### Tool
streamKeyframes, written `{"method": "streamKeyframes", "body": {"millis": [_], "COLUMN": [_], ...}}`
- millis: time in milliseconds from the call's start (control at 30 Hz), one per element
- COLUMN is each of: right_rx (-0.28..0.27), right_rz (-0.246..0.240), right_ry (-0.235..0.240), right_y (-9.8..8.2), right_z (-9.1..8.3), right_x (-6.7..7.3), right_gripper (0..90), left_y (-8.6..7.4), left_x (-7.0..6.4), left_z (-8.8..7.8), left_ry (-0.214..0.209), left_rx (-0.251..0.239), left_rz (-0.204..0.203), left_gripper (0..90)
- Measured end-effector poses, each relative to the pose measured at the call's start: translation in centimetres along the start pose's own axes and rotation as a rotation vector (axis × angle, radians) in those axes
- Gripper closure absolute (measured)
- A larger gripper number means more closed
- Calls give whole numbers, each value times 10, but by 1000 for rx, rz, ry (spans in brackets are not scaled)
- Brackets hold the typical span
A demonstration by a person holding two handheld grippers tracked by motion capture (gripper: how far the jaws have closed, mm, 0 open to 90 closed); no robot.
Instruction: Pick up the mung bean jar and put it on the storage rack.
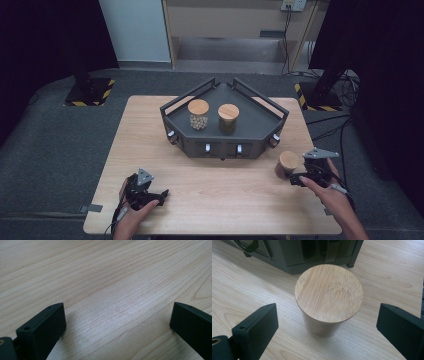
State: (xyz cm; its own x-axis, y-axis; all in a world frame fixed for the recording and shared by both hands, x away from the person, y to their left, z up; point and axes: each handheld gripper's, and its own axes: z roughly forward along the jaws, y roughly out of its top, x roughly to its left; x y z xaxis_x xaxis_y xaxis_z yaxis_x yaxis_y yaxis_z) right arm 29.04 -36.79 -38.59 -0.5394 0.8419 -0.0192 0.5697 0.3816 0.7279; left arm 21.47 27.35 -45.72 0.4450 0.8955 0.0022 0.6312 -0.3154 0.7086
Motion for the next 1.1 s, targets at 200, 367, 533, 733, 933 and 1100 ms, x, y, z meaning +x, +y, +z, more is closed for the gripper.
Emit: {"method": "streamKeyframes", "body": {"millis": [200, 367, 533, 733, 933, 1100], "right_rx": [8, 14, 12, 8, 10, 12], "right_rz": [4, 7, 4, 10, 19, 25], "right_ry": [2, 0, 1, 1, 1, 1], "right_y": [-6, -11, -15, -22, -28, -31], "right_z": [4, 8, 10, 13, 16, 17], "right_x": [0, 2, 2, 3, 1, -1], "right_gripper": [40, 40, 40, 41, 41, 41], "left_y": [0, 0, 0, 0, 0, 0], "left_x": [0, 0, 0, 0, 0, 0], "left_z": [0, 0, 0, 0, 0, 0], "left_ry": [0, 0, 0, 0, 0, 0], "left_rx": [0, 0, 0, 0, 0, 0], "left_rz": [0, 0, 0, 0, 0, 0], "left_gripper": [0, 0, 0, 0, 0, 0]}}
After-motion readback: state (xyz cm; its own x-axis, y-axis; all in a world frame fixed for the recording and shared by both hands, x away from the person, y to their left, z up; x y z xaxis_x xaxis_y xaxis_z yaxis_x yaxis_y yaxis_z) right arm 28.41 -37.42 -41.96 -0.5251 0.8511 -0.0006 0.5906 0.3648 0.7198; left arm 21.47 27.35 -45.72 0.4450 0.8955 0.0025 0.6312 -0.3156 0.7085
